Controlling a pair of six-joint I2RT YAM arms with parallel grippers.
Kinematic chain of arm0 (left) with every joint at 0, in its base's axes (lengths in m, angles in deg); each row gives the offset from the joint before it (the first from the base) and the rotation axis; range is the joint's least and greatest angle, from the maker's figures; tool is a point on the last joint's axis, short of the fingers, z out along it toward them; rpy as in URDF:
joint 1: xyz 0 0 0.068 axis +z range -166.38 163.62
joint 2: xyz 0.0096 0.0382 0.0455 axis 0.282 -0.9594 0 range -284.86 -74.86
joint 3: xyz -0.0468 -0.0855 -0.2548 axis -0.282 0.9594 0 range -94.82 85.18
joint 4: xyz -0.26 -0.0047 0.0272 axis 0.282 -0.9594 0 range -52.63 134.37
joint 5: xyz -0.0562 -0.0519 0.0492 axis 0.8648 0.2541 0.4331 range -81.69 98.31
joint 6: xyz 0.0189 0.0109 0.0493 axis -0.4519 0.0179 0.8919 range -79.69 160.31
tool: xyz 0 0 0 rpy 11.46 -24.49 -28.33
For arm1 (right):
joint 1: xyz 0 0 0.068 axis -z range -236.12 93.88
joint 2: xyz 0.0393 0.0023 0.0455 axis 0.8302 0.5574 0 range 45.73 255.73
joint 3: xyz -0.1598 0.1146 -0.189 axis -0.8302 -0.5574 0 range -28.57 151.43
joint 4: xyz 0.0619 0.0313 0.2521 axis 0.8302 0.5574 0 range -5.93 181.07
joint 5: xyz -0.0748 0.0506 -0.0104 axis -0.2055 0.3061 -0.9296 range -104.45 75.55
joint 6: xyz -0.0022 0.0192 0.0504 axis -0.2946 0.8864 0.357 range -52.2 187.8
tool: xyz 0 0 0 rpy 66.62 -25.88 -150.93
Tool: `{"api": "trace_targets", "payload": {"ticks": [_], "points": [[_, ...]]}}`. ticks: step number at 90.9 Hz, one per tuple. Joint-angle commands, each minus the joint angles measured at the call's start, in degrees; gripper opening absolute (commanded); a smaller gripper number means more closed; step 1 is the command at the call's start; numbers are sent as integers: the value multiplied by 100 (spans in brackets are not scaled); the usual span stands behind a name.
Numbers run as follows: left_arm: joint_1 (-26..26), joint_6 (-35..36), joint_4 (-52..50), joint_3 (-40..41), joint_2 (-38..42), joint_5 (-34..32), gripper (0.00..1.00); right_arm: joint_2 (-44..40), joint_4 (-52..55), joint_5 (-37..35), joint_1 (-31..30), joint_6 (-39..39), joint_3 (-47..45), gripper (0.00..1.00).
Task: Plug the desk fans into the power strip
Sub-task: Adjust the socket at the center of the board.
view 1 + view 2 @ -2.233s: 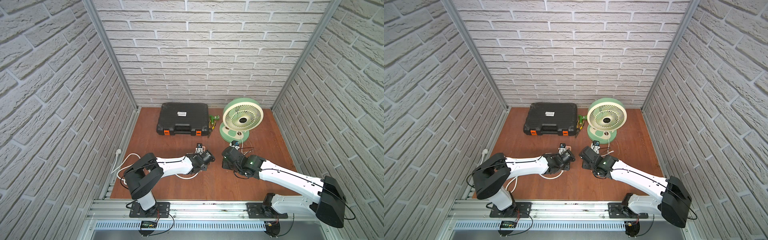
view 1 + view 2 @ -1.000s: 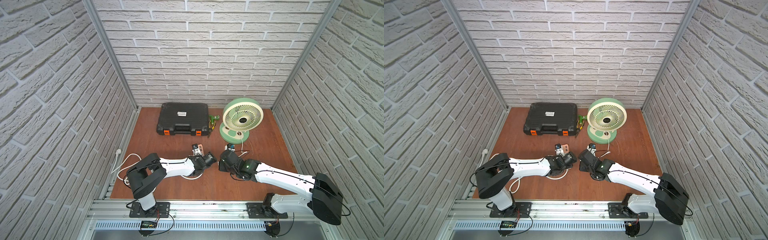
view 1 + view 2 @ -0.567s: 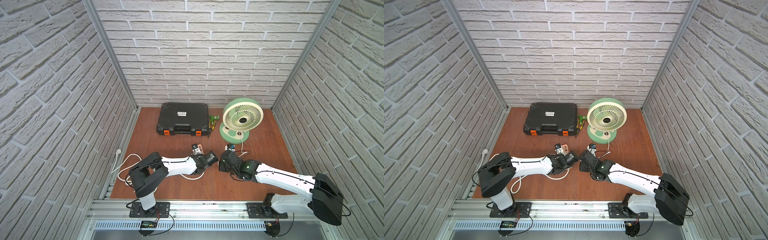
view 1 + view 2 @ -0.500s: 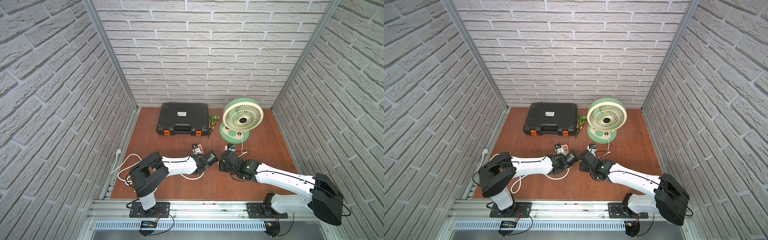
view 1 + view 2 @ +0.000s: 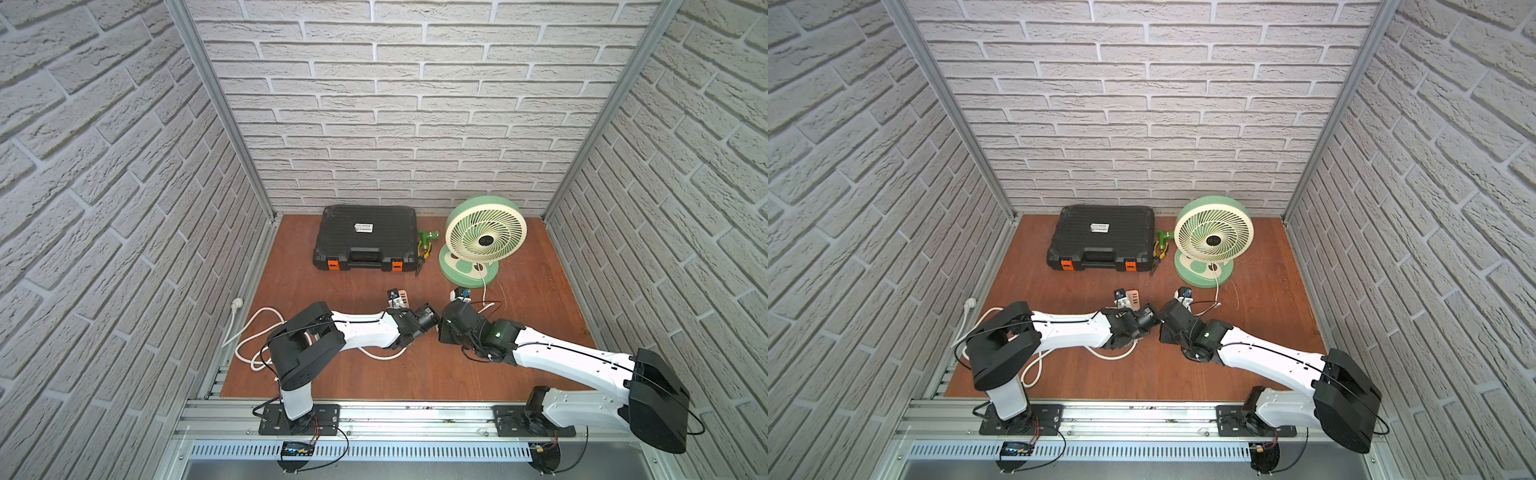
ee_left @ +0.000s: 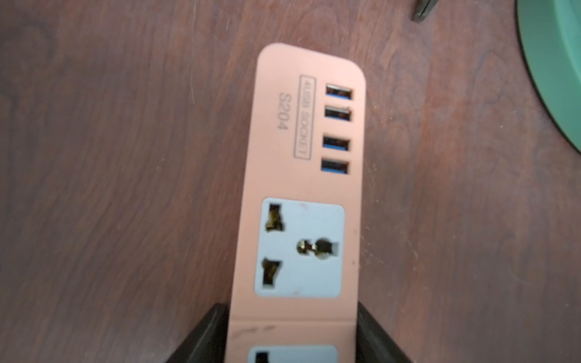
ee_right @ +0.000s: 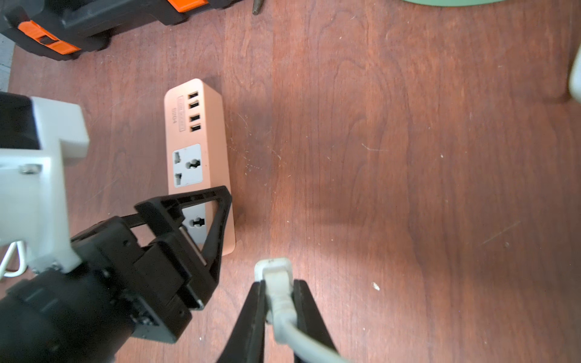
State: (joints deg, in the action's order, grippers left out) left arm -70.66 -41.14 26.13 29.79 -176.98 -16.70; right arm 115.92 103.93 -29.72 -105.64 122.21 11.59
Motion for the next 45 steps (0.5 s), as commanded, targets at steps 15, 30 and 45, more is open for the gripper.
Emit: {"api": "trace_targets", "payload": {"ticks": [15, 30, 45], "points": [[-28, -1165, -421, 299, -81, -644, 78, -134, -13, -9, -40, -137, 67, 3], [-80, -697, -334, 369, 281, -732, 82, -117, 27, -41, -34, -166, 78, 3], [-94, -447, -145, 600, 721, -680, 84, -70, 20, -61, -35, -209, 129, 3]]}}
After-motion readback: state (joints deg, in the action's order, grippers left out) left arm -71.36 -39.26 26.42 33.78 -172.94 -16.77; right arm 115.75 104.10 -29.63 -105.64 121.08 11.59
